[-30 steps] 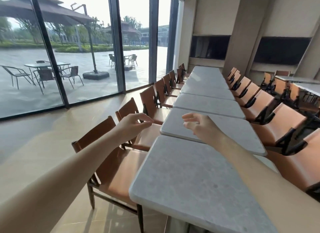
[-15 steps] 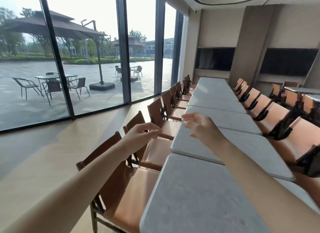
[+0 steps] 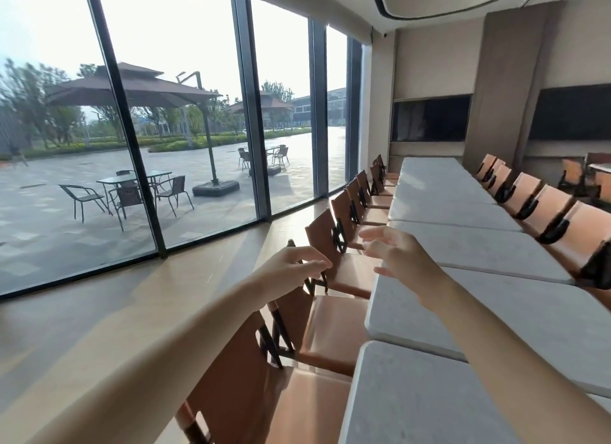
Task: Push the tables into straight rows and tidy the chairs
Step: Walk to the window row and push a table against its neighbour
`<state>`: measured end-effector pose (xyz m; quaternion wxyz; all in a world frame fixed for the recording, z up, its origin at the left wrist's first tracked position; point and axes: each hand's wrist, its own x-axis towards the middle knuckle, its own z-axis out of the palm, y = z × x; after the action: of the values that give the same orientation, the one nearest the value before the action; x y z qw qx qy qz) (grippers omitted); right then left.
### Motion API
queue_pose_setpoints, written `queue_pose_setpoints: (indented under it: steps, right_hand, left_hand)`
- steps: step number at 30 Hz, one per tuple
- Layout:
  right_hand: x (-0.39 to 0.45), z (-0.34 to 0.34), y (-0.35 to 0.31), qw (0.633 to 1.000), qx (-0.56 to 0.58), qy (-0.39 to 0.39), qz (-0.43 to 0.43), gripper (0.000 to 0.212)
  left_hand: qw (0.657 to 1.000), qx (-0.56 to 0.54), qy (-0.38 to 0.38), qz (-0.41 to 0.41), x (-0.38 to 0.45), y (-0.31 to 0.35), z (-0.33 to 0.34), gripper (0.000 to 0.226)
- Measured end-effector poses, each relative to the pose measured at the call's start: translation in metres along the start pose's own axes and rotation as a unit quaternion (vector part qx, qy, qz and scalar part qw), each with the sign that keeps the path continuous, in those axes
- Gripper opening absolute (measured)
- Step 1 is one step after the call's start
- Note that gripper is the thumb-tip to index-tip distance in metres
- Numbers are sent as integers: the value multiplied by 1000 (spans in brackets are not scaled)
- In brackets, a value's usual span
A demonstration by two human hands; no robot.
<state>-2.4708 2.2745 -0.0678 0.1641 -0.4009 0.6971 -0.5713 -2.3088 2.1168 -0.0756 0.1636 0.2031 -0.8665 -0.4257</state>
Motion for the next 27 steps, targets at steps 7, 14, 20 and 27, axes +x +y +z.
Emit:
queue_pose_setpoints:
  steps: [7, 14, 20, 27]
  right_hand:
    - [21, 12, 43, 998, -1, 32, 59, 19]
    - [42, 13, 84, 987, -30, 101, 119, 15]
    - [79, 30, 113, 971, -21, 161, 177, 14]
    - [102, 69, 171, 942, -30, 197, 268, 15]
  left_hand:
    - [998, -6, -54, -24, 57, -44, 9, 12]
    - [990, 35, -134, -4, 131, -82, 31, 26]
    - [979, 53, -194, 22, 195, -132, 37, 19]
    - [965, 50, -259, -17, 255, -207, 60, 19]
